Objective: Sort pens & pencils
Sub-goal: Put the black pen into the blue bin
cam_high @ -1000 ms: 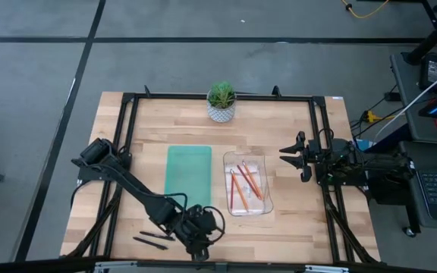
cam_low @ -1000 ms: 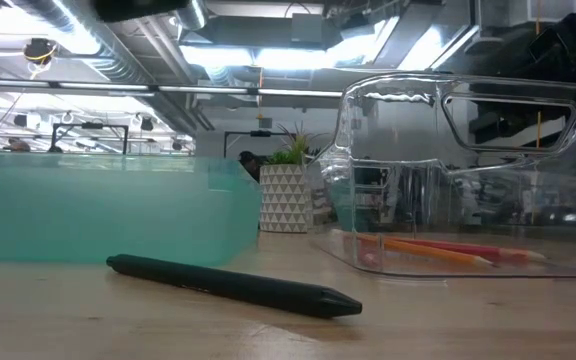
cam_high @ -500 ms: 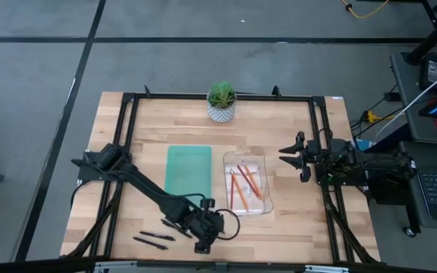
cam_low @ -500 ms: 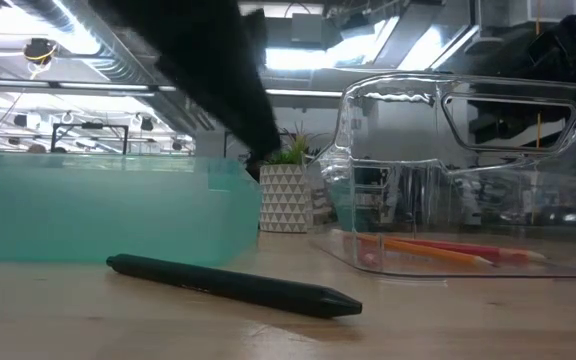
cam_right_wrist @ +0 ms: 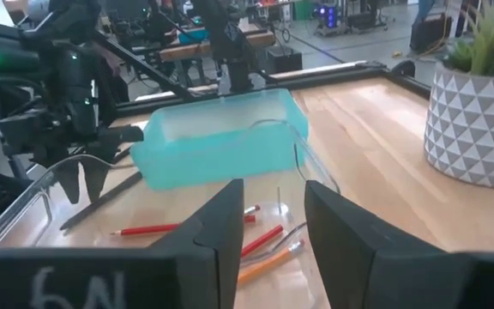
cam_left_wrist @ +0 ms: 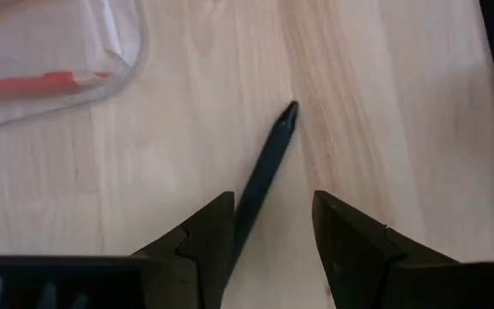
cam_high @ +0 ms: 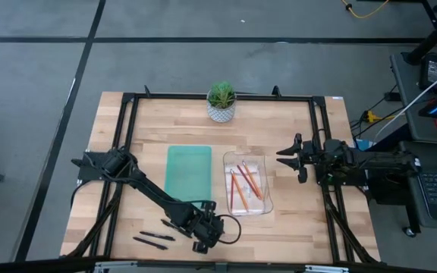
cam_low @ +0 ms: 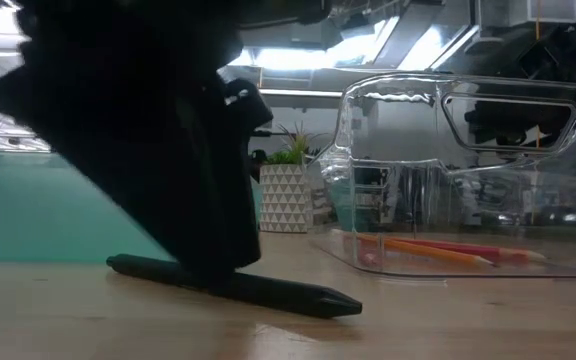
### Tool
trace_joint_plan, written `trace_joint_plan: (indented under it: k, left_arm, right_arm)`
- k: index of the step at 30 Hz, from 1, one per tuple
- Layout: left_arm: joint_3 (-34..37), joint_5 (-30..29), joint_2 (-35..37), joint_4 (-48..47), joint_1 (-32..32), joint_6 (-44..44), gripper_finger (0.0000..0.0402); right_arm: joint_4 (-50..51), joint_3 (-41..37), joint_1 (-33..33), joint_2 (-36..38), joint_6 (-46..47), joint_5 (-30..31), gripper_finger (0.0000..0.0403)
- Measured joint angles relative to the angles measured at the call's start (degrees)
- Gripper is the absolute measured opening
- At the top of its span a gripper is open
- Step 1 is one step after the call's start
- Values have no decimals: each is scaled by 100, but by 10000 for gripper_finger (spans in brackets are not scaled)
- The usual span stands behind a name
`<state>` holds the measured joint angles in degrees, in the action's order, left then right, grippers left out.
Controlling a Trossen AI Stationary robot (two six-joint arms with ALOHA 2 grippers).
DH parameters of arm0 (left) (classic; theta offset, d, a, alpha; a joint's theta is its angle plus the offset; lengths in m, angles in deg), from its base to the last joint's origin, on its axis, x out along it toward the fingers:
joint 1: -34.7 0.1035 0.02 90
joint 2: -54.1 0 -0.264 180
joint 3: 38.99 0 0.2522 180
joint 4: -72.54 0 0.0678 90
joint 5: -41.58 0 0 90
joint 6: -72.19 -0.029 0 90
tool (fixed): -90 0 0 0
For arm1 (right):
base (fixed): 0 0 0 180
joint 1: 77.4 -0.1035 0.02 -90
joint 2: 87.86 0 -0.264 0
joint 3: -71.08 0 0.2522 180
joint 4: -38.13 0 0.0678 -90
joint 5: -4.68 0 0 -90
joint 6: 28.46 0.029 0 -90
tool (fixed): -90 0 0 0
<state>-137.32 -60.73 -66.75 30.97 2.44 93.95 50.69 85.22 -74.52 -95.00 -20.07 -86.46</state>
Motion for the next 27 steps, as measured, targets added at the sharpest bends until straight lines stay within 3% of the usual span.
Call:
trace_joint_plan:
  k: [17,27]
  left_arm:
    - [-9,152,-166,-11,28,-431,151]
    - [-9,101,-174,-33,33,-440,84]
  right_arm:
    - [-1,0,2,-148,30,-2,126]
    - [-2,0,1,-148,32,-3,126]
